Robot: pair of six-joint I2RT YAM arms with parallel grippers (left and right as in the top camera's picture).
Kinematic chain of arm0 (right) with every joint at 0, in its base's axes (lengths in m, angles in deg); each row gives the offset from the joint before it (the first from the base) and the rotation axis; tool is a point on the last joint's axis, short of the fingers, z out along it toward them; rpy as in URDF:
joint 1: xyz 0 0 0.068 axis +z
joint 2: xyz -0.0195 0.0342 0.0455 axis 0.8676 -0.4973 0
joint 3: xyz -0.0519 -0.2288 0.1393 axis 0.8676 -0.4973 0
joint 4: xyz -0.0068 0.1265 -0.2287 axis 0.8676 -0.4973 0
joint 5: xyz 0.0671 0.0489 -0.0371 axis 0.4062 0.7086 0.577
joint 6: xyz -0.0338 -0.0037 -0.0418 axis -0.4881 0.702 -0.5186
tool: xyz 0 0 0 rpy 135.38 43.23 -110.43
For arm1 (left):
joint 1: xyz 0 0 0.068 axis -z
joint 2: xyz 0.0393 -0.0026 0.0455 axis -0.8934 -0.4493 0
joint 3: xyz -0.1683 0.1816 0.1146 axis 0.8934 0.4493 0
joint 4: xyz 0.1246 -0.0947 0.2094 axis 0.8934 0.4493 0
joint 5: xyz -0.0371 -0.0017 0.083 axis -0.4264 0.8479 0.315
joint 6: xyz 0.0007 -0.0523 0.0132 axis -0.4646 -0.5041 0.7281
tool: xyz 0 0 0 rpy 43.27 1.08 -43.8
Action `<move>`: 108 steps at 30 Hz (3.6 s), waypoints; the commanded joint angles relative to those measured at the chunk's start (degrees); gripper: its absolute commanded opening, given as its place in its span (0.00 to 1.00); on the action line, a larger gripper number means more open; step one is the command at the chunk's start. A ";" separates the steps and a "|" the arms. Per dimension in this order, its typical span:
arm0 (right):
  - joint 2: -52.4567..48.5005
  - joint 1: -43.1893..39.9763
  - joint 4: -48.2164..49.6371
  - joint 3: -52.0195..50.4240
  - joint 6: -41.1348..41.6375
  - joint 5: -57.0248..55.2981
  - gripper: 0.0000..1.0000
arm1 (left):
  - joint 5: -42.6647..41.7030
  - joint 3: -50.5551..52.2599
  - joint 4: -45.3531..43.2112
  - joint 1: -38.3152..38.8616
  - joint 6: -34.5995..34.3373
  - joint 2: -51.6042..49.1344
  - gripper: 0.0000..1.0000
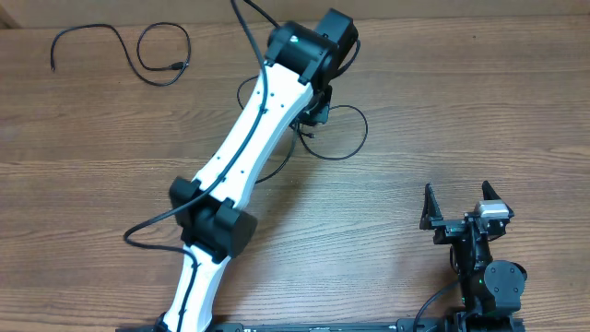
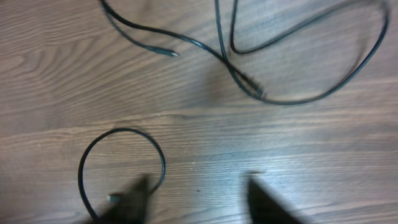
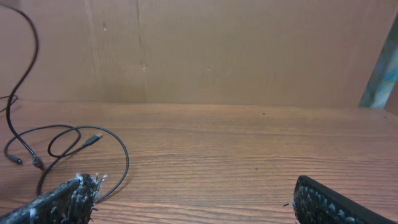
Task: Untangle cables
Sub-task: 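Lower the left gripper back onto the bundle at the right, then grasp a black cable strand in the bundle with the left gripper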
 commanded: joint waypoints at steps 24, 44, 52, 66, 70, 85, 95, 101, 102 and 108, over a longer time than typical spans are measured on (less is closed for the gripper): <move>0.42 0.26 0.35 -0.59 0.17 -0.09 1.00 | -1.99 0.70 -12.04 -1.97 18.53 -6.05 1.00; 0.42 0.26 0.33 -0.59 0.17 -0.09 1.00 | -20.87 0.74 -38.66 -10.29 10.36 -9.07 0.98; 0.42 0.26 0.33 -0.59 0.17 -0.09 1.00 | -18.82 0.74 -44.52 -7.15 6.36 -14.91 0.95; 0.42 0.26 0.35 -0.59 0.17 -0.09 1.00 | -16.76 0.74 -44.63 -6.05 3.50 -21.75 0.81; 0.42 0.26 0.33 -0.59 0.17 -0.09 1.00 | -16.72 0.76 -45.05 -5.57 3.52 -22.40 0.80; 0.42 0.26 0.35 -0.59 0.17 -0.09 1.00 | -16.76 0.74 -44.00 -5.46 2.86 -25.44 0.37; 0.42 0.26 0.35 -0.59 0.17 -0.09 1.00 | -16.76 0.46 -43.41 -5.35 6.73 -25.31 0.18; 0.42 0.26 0.33 -0.59 0.17 -0.09 1.00 | -16.74 -1.49 -43.08 -5.38 6.71 -25.31 0.04; 0.42 0.26 0.35 -0.59 0.17 -0.09 1.00 | -16.79 -2.80 -42.36 -5.38 6.71 -25.31 0.04; 0.42 0.26 0.35 -0.59 0.17 -0.09 1.00 | -17.64 -18.36 -32.96 -5.35 6.71 -24.90 0.04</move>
